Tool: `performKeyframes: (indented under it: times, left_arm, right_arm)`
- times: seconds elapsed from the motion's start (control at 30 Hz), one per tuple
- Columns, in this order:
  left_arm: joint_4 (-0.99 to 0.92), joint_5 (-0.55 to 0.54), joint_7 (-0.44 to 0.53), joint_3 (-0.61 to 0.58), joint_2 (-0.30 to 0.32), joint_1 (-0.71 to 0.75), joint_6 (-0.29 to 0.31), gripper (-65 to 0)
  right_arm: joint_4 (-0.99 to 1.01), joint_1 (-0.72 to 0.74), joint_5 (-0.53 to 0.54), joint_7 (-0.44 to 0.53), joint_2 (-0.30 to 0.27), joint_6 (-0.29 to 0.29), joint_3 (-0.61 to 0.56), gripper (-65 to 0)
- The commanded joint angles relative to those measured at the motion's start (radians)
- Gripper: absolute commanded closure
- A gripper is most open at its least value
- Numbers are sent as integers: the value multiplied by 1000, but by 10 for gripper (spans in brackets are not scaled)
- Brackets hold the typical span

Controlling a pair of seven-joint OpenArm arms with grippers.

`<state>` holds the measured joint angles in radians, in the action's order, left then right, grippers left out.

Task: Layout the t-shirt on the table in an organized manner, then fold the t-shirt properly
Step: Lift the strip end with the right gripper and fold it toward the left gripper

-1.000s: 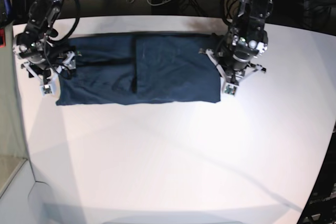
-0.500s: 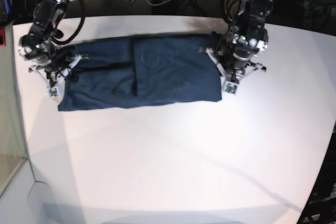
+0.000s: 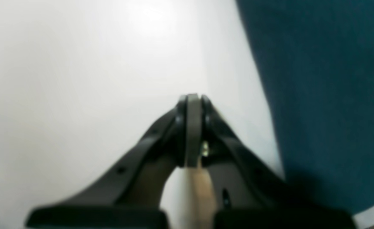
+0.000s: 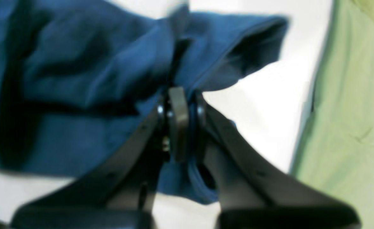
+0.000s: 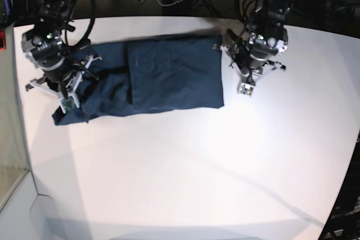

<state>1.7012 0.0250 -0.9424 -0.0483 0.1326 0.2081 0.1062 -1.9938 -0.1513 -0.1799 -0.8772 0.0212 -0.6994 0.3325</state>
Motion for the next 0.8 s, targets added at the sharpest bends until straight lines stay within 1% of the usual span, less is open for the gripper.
performKeyframes:
  times: [0.0, 0.13, 0.3, 0.37, 0.57, 0.77]
  left_arm:
    - [26, 2, -13, 0, 2, -2, 0, 0]
    - [55, 2, -16, 3, 8, 4, -1, 0]
    - [58, 2, -16, 87, -1, 18, -1, 0]
    - [61, 2, -16, 115, -1, 24, -1, 0]
    - [79, 2, -16, 198, 6, 49, -1, 0]
    - [44, 2, -16, 206, 0, 17, -1, 0]
  right_arm:
    - [-23, 0, 12, 20, -5, 1, -25, 0]
    - [-29, -46, 12, 29, 23, 1, -117, 0]
    - [-43, -67, 12, 33, 61, 1, -226, 0]
    - [-45, -66, 12, 33, 64, 1, -263, 0]
    - [-46, -43, 12, 33, 69, 1, -453, 0]
    - [-46, -40, 12, 33, 70, 1, -632, 0]
